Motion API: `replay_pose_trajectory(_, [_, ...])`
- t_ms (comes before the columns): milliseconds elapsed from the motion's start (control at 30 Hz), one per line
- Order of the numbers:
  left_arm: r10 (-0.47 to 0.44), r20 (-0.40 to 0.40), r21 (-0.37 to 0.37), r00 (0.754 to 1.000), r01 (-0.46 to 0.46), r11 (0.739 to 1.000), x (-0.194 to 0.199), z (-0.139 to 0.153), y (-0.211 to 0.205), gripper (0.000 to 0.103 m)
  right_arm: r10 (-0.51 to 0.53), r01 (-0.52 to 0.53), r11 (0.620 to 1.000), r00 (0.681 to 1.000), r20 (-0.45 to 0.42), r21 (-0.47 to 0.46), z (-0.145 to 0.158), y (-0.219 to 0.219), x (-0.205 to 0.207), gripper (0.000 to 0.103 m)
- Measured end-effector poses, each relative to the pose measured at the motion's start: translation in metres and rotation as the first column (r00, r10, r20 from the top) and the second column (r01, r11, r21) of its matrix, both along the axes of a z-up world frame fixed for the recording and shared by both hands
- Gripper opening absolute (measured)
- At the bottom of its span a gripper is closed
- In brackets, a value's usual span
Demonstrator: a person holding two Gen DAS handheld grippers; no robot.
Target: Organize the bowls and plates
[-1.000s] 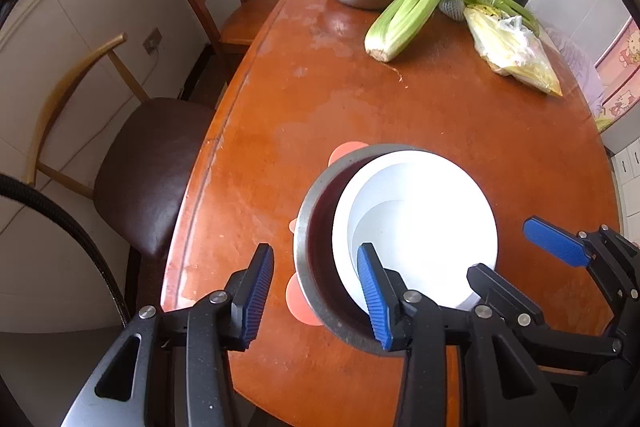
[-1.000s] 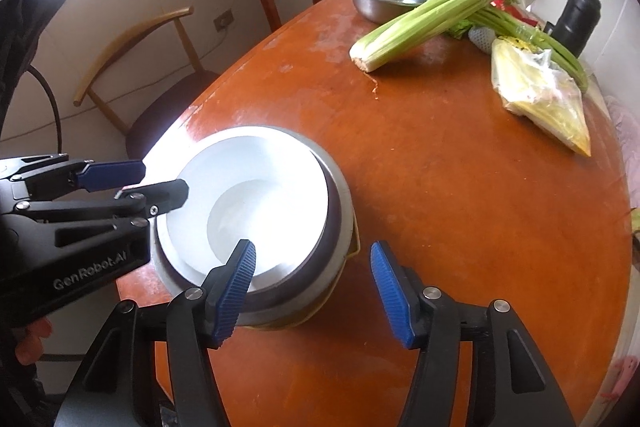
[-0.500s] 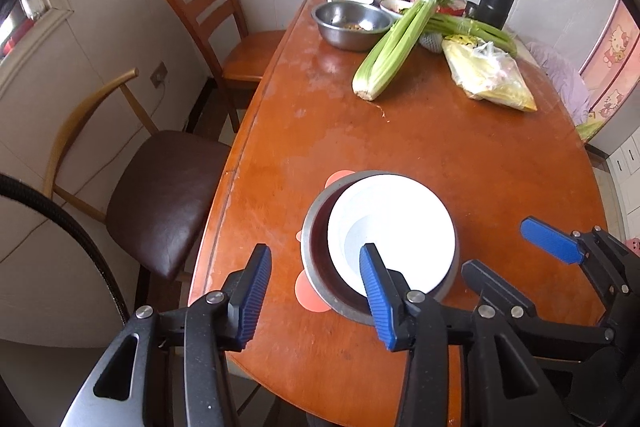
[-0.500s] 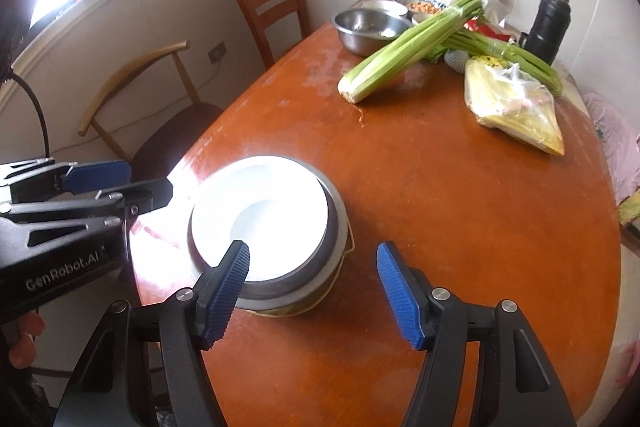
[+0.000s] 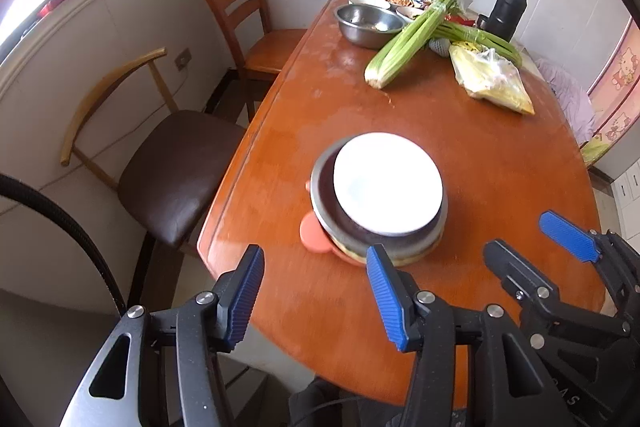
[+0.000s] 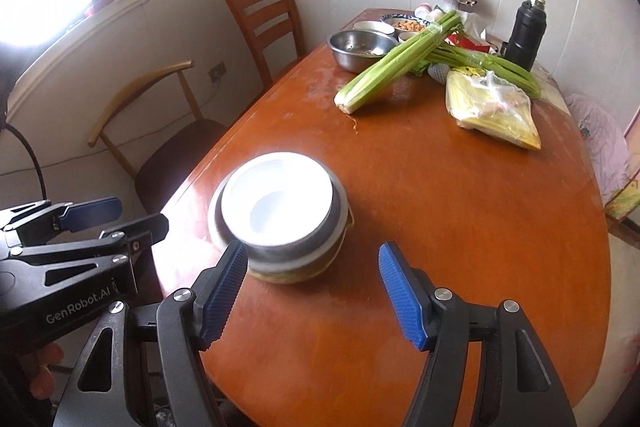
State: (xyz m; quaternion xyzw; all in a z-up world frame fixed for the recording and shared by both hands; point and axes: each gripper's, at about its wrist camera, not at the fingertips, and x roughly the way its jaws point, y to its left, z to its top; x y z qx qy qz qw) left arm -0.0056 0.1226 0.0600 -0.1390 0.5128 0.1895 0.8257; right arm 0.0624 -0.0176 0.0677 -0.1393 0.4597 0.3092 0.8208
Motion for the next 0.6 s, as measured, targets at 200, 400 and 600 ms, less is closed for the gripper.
replay_pose_trajectory(200, [-0.006,-0.023,-0.003,1.000,0.006,1.000,-0.019,-0.006,-0.011,0.054,-0.010,0.010,1.000,1.000,-0.010,-0.014,-0.006,-0.014,-0.019,0.070])
replay_pose_trajectory(400, [-0.032,-0.036,0.016,0.999,0.033,0.999,-0.023,-0.006,-0.026,0.054,-0.029,0.028,0.999,0.999,-0.031,-0.028,-0.015,-0.024,-0.032,0.070])
replay_pose_trajectory(600, [-0.055,-0.043,0.020,0.998,0.056,0.998,-0.023,-0.007,-0.035,0.054,-0.050,0.050,0.999,0.999,-0.019,-0.019,-0.011,-0.035,-0.039,0.070])
